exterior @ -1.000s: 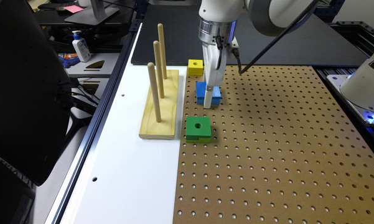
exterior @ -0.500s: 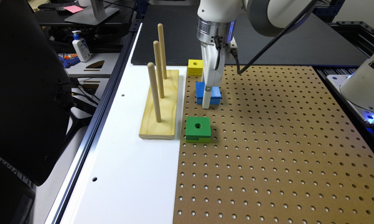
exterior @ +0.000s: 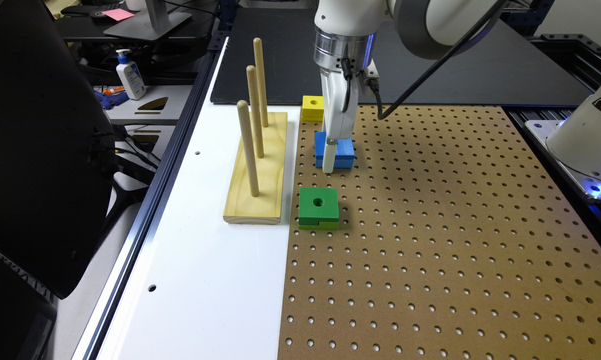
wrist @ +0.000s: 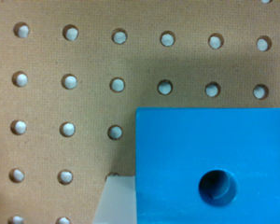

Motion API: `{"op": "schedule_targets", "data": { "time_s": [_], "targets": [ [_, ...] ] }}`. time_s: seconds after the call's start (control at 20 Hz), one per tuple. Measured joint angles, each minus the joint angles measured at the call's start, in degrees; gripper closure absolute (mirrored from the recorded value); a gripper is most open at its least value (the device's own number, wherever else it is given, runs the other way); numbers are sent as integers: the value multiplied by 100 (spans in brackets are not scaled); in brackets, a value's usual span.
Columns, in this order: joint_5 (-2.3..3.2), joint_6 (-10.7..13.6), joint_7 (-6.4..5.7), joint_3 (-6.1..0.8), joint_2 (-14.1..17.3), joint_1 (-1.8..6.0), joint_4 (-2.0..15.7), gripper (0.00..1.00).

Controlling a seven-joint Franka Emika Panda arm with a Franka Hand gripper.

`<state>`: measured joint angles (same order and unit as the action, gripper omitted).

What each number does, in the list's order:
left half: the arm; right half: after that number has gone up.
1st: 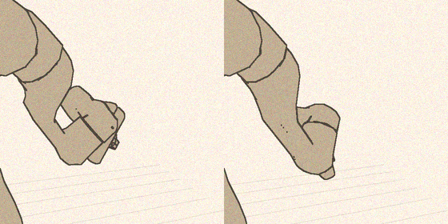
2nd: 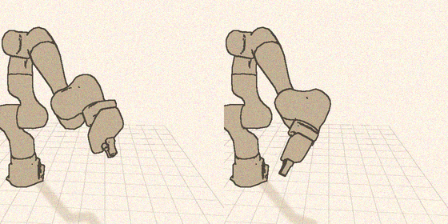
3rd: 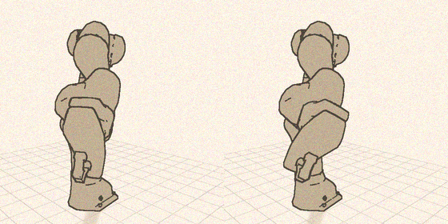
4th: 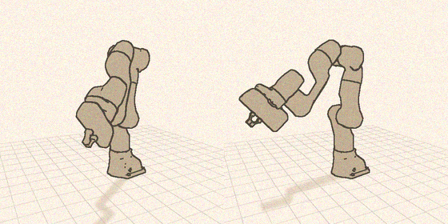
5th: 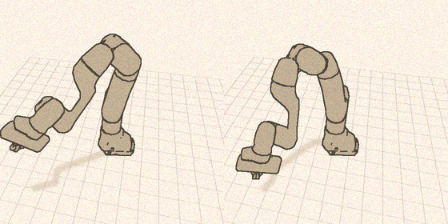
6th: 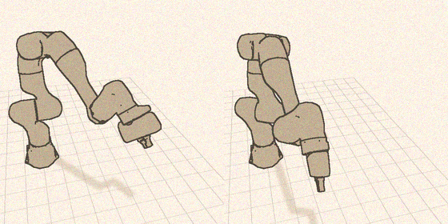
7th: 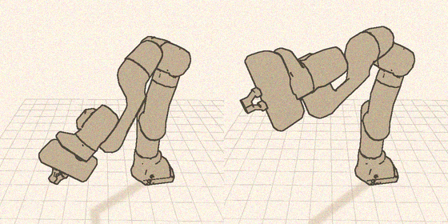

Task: Pick up blue block.

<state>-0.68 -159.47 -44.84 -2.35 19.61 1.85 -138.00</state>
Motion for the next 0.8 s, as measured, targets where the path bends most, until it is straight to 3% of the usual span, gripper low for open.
{"op": "schedule_targets", "data": {
  "time_s": [0.2, 0.45, 0.7, 0.8],
  "targets": [
    [0, 29, 0, 0, -47, 0, -1, 100],
    [0, 250, 0, 0, -265, 1, -2, 100],
    [0, 882, 0, 0, -878, 1, -20, 100],
    [0, 984, 0, 0, -1007, 1, -45, 100]
  ]
}}
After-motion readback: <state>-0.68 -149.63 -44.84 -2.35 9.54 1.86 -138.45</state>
